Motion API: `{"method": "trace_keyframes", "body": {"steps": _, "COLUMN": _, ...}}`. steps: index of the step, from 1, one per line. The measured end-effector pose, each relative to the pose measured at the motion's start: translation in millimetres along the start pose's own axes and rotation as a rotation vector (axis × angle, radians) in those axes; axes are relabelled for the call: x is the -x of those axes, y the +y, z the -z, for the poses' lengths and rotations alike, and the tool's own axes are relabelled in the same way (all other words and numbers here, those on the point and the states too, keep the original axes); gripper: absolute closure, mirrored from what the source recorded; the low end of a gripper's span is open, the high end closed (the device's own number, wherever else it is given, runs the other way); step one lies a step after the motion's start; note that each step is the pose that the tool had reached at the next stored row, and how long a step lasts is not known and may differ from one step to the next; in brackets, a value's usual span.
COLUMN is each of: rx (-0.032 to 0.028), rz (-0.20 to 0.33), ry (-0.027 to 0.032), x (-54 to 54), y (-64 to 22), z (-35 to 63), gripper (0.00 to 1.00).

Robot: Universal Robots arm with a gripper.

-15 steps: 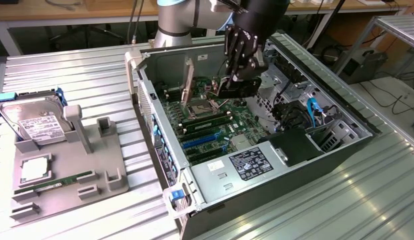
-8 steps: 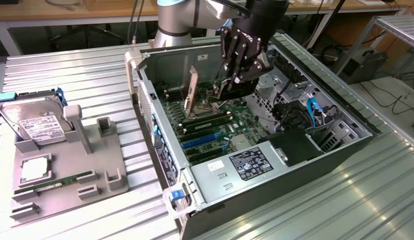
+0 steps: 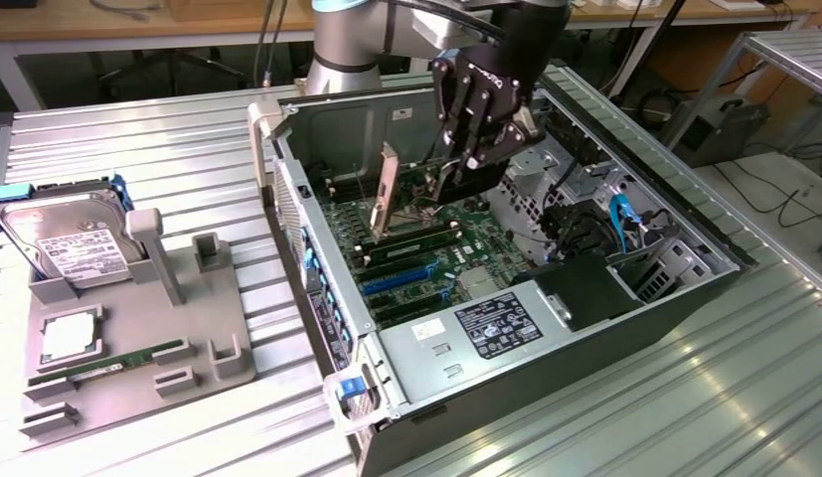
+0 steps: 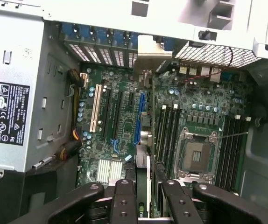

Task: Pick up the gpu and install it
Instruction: 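Insert the gpu into the slot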

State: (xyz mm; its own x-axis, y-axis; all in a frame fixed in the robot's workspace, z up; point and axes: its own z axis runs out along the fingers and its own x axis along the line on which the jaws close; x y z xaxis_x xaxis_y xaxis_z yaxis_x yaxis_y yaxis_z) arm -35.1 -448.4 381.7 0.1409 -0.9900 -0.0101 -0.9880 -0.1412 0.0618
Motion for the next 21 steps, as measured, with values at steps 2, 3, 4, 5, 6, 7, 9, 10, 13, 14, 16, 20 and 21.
{"method": "trace_keyframes", "body": {"steps": 2, "rx": -0.0011, "rz": -0.020, "ry": -0.0011, "x": 0.0, "y": -0.1, "z": -2.1, "gripper": 0.74}}
{"method": "trace_keyframes", "body": {"steps": 3, "rx": -0.0013, "rz": -0.035, "ry": -0.0018, "x": 0.0, "y": 0.0, "z": -4.2, "gripper": 0.74}}
{"method": "trace_keyframes", "body": {"steps": 4, "rx": -0.0013, "rz": -0.044, "ry": -0.0022, "x": 0.0, "y": 0.1, "z": -5.8, "gripper": 0.74}}
{"method": "trace_keyframes", "body": {"steps": 5, "rx": -0.0014, "rz": -0.053, "ry": -0.0025, "x": 0.0, "y": 0.2, "z": -7.3, "gripper": 0.74}}
{"method": "trace_keyframes", "body": {"steps": 6, "rx": -0.0014, "rz": -0.063, "ry": -0.0024, "x": 0.1, "y": 0.8, "z": -9.7, "gripper": 0.74}}
{"method": "trace_keyframes", "body": {"steps": 7, "rx": -0.0013, "rz": -0.068, "ry": -0.0018, "x": 0.2, "y": 1.3, "z": -11.5, "gripper": 0.74}}
{"method": "trace_keyframes", "body": {"steps": 9, "rx": -0.0011, "rz": -0.086, "ry": 0.0010, "x": 0.5, "y": 3.8, "z": -17.8, "gripper": 0.74}}
{"method": "trace_keyframes", "body": {"steps": 10, "rx": -0.0010, "rz": -0.088, "ry": 0.0025, "x": 0.9, "y": 6.5, "z": -20.7, "gripper": 0.74}}
{"method": "trace_keyframes", "body": {"steps": 13, "rx": -0.0008, "rz": -0.089, "ry": 0.0035, "x": 2.0, "y": 14.8, "z": -26.3, "gripper": 0.74}}
{"method": "trace_keyframes", "body": {"steps": 14, "rx": -0.0009, "rz": -0.089, "ry": 0.0034, "x": 2.3, "y": 17.3, "z": -28.1, "gripper": 0.74}}
{"method": "trace_keyframes", "body": {"steps": 16, "rx": -0.0007, "rz": -0.089, "ry": 0.0037, "x": 2.3, "y": 21.1, "z": -31.9, "gripper": 0.74}}
{"method": "trace_keyframes", "body": {"steps": 20, "rx": -0.0009, "rz": -0.090, "ry": 0.0035, "x": 0.8, "y": 23.8, "z": -39.5, "gripper": 0.74}}
{"method": "trace_keyframes", "body": {"steps": 21, "rx": -0.0009, "rz": -0.091, "ry": 0.0033, "x": 0.6, "y": 24.5, "z": -41.7, "gripper": 0.74}}
